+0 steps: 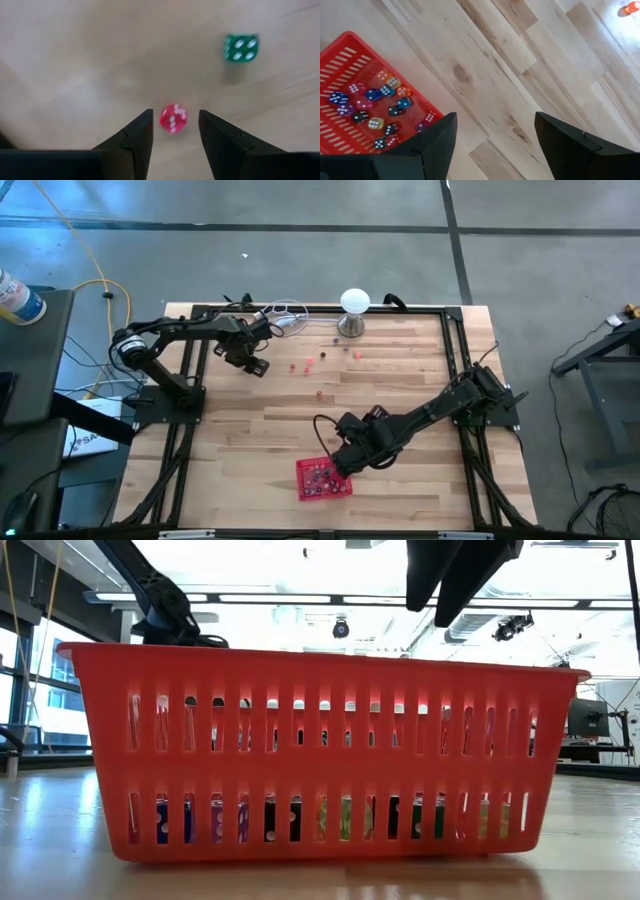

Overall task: Pick & Place Dice
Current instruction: Put the pink dice into the red bin

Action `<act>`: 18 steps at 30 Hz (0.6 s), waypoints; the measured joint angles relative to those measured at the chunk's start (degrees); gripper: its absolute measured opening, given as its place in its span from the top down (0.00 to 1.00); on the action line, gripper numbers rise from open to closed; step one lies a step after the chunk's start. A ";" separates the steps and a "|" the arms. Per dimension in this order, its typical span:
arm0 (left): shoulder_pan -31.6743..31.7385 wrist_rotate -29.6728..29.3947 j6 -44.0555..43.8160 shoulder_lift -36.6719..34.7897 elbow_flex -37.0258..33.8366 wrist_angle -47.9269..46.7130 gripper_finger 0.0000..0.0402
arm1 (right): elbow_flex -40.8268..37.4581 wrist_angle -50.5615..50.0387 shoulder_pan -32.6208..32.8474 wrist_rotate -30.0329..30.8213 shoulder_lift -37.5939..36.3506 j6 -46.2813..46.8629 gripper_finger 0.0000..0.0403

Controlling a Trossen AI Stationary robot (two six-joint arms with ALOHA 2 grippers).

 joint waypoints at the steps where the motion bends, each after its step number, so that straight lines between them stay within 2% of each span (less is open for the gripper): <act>1: -0.02 0.00 0.81 0.19 0.00 0.74 0.63 | 0.00 -0.24 0.00 0.00 0.00 0.14 0.36; 7: -0.39 0.58 1.47 0.45 0.00 2.86 0.63 | 0.00 -0.39 0.00 -0.02 0.00 0.21 0.36; 18: -1.21 1.42 1.50 0.45 0.00 -0.44 0.63 | 0.00 -0.51 0.00 -0.04 0.00 0.21 0.36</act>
